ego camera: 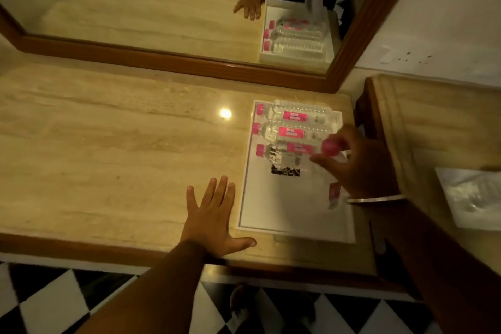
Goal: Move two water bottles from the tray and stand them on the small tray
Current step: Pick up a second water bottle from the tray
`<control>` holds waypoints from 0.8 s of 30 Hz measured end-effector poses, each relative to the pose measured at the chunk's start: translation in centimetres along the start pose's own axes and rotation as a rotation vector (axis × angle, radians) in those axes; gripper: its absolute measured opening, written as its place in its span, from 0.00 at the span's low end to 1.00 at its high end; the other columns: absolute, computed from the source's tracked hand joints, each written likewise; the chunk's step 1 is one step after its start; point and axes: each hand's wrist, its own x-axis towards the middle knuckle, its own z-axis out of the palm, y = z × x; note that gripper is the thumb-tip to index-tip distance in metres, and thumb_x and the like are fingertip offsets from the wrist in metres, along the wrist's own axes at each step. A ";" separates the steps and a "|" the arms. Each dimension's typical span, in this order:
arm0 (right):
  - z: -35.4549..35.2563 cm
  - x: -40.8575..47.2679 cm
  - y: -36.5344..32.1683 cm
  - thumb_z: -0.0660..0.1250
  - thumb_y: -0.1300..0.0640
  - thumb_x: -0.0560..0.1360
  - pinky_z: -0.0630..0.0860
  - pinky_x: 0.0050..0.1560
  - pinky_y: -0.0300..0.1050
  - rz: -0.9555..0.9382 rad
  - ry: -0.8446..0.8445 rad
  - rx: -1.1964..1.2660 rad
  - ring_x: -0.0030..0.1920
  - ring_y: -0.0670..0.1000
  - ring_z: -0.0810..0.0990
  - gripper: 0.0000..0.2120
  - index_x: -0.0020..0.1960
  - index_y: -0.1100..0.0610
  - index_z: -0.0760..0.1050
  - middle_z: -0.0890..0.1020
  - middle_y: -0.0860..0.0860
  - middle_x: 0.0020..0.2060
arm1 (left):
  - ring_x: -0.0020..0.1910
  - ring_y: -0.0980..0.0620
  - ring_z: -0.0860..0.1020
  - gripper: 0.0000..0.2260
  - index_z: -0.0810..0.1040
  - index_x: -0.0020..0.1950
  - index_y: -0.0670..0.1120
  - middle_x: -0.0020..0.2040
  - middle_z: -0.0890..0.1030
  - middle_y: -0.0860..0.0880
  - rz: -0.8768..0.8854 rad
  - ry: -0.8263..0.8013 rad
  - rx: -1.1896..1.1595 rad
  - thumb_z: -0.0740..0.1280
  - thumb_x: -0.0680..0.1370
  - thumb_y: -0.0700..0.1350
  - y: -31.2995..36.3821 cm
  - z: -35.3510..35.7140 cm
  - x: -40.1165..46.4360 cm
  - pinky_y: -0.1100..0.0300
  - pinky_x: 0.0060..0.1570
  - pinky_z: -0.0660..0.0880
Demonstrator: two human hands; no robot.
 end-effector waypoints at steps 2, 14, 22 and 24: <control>-1.8 -1.7 0.8 0.70 0.40 0.67 0.78 0.37 0.45 0.085 0.104 -0.040 0.36 0.51 0.80 0.21 0.47 0.57 0.75 0.82 0.50 0.39 | 0.79 0.43 0.37 0.61 0.45 0.81 0.45 0.81 0.40 0.44 -0.003 0.000 0.006 0.51 0.63 0.86 0.0 -0.1 0.0 0.25 0.69 0.35; -3.6 -6.6 3.9 0.69 0.46 0.69 0.80 0.39 0.49 0.024 0.180 -0.038 0.40 0.57 0.82 0.26 0.59 0.63 0.76 0.83 0.59 0.46 | 0.78 0.43 0.37 0.60 0.39 0.80 0.47 0.81 0.38 0.44 -0.049 -0.012 0.038 0.45 0.62 0.87 0.2 -0.4 -0.2 0.26 0.70 0.38; -7.9 -9.0 4.0 0.71 0.43 0.65 0.76 0.46 0.39 0.125 0.212 0.229 0.48 0.45 0.78 0.33 0.65 0.55 0.67 0.79 0.47 0.47 | 0.79 0.41 0.40 0.67 0.29 0.77 0.47 0.80 0.34 0.43 -0.137 -0.007 -0.087 0.50 0.55 0.89 3.2 -3.7 0.2 0.29 0.72 0.45; -10.7 -9.9 4.3 0.72 0.44 0.65 0.73 0.46 0.30 0.138 0.243 0.289 0.47 0.38 0.78 0.31 0.64 0.51 0.67 0.79 0.43 0.45 | 0.78 0.42 0.35 0.66 0.23 0.74 0.51 0.78 0.30 0.44 -0.124 0.040 -0.110 0.51 0.55 0.89 6.6 -5.1 0.6 0.30 0.73 0.42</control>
